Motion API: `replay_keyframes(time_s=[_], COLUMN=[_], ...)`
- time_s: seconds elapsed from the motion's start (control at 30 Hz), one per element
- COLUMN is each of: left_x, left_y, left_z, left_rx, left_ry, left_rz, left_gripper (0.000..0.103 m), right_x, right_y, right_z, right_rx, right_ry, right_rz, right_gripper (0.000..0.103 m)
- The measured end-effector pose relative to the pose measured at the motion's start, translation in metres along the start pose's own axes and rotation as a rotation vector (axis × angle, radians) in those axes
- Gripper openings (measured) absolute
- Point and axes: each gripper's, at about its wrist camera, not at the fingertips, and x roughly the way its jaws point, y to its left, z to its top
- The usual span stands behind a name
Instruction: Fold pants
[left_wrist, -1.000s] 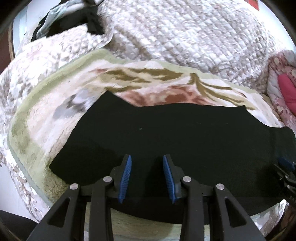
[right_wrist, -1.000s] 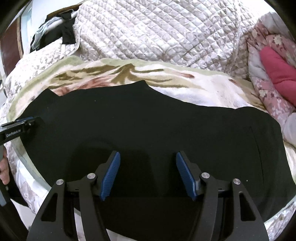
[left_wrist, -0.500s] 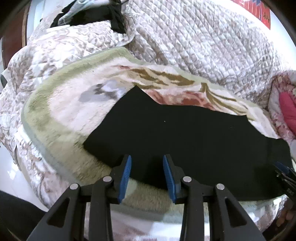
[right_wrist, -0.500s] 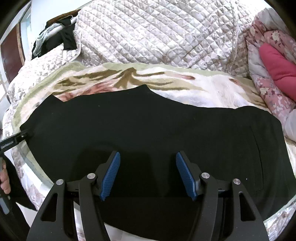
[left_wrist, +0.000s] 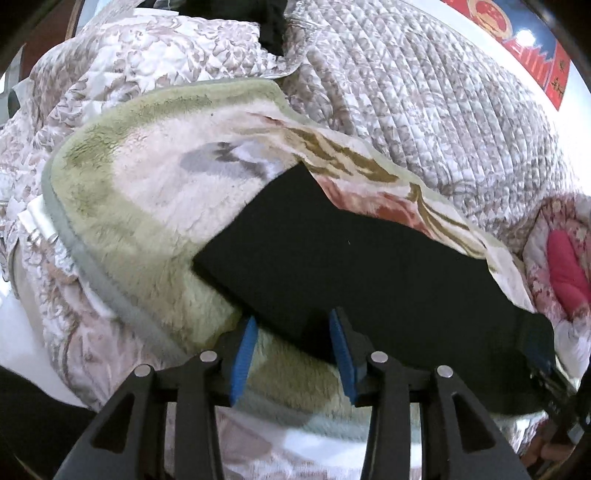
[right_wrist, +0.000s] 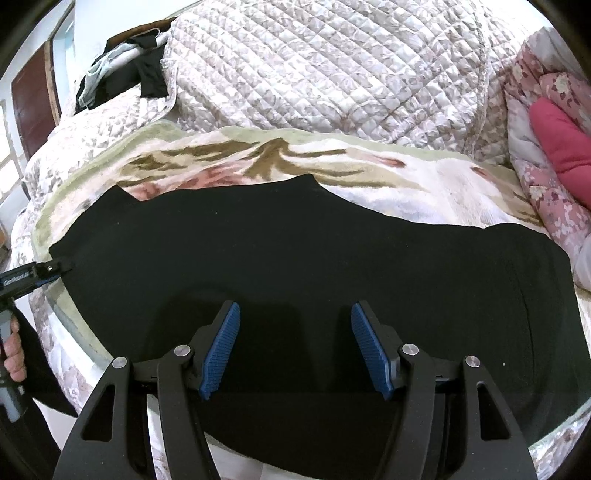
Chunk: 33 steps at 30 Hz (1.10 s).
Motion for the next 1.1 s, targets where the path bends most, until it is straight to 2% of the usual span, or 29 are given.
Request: replay_keyframes(time_s=[0.13,0.23,0.3,0.33,0.37,0.4,0.57,0.77,0.97,1.1], left_x=[0.01,0.017,0.019,0.02,0.02,0.019,0.003,-0.006,0.004,0.017], left_y=[0.002,-0.004,-0.009,-0.01,-0.01,-0.01,-0.03,-0.086,-0.161,-0.202], left_z=[0.009,0.015,0.018,0.019,0.021,0.023,0.036,0.048,0.037,0.013], left_rx=[-0.023,-0.001,0.031,0.042,0.04,0.033,0.089,0.236,0.408,0.518], left_ry=[-0.016,-0.021,-0.026,-0.023,-0.014,-0.008,-0.048,-0.063,-0.019,0.054], left_rz=[0.007,0.039,0.071,0.075,0.067,0.055,-0.01,-0.132,-0.269,-0.356], left_gripper=[0.043,0.042,0.028,0.015,0.011,0.008,0.008,0.008,0.008,0.008], right_x=[-0.001,-0.003,-0.004,-0.005,-0.006,-0.008,-0.013,-0.019,-0.025,-0.028], right_y=[-0.002,-0.001,-0.001,-0.002,-0.002,-0.003,-0.012,-0.029,-0.05,-0.066], right_z=[0.001,0.002,0.002,0.003,0.003,0.003,0.004,0.005,0.005,0.003], right_rx=[0.013,0.017,0.02,0.023,0.026,0.031,0.068,0.146,0.224,0.288], right_ry=[-0.007,-0.011,-0.018,-0.022,-0.026,-0.03,-0.043,-0.053,-0.066,-0.064], right_rz=[0.008,0.013,0.014,0.015,0.015,0.013,0.014,0.029,0.02,0.014], right_gripper=[0.063,0.063,0.063,0.063,0.063,0.063,0.063,0.063,0.063,0.063])
